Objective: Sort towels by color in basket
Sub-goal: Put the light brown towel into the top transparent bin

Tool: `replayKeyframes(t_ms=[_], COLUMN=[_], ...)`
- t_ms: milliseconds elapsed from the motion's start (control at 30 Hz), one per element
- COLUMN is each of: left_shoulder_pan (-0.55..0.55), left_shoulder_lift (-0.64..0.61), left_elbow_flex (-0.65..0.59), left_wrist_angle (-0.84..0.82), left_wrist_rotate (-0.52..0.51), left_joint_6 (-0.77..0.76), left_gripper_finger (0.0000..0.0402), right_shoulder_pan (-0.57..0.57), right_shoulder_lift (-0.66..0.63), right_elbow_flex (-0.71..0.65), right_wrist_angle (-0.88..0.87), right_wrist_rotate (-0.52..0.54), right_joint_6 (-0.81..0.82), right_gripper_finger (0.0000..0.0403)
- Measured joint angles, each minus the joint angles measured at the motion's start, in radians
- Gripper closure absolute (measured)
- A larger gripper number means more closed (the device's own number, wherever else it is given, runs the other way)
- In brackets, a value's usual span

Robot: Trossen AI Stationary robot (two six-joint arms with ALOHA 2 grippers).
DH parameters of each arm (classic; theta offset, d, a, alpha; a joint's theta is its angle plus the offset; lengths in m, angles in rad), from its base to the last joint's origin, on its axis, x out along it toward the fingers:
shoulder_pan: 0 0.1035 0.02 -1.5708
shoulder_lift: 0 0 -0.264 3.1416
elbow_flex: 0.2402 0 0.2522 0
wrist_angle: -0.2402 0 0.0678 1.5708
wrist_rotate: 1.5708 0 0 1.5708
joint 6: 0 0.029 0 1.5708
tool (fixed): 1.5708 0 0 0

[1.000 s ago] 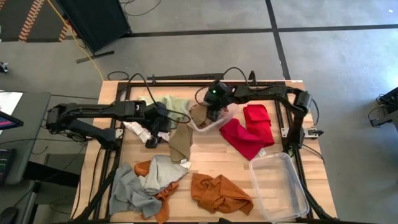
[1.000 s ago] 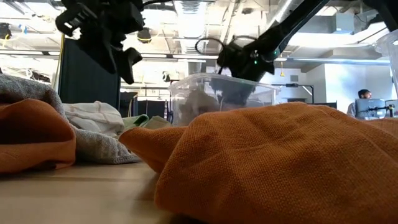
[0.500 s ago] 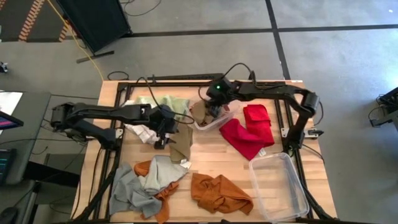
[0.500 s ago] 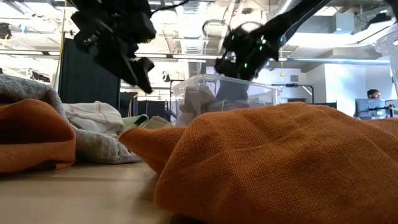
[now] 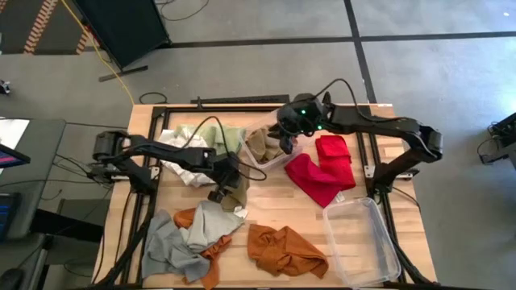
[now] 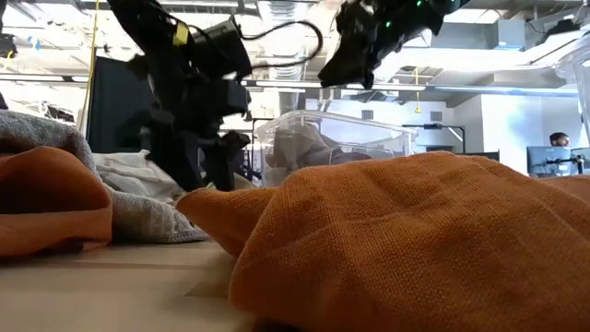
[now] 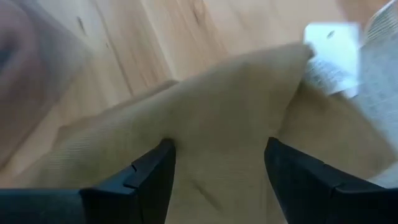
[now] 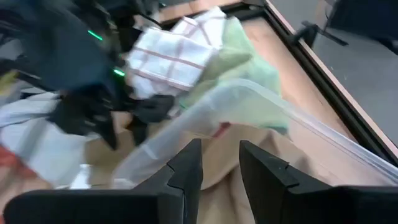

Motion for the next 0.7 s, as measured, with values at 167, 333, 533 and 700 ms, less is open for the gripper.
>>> replayKeyframes(t_ms=[167,333,533,700], left_shoulder_pan=[0.000,0.000,-0.012,-0.029], left_shoulder_lift=[0.084,0.141,0.157,0.158], left_elbow_flex=[0.004,0.006,0.005,0.005], left_wrist_angle=[0.031,0.047,0.049,0.044], left_wrist_rotate=[0.004,-0.016,-0.030,-0.043], left_joint_6=[0.015,0.007,0.024,0.082], left_gripper_finger=[0.0148,0.0144,0.0245,0.0379], right_shoulder_pan=[0.055,0.098,0.136,0.156], right_shoulder_lift=[-0.046,-0.055,-0.055,-0.055], right_elbow_flex=[0.000,0.000,0.000,0.000], right_wrist_angle=[-0.030,-0.045,-0.061,-0.071], right_wrist_rotate=[0.060,0.081,0.094,0.116], right_joint_6=[-0.001,-0.001,0.000,0.000], right_gripper_finger=[0.0269,0.0269,0.0269,0.0269])
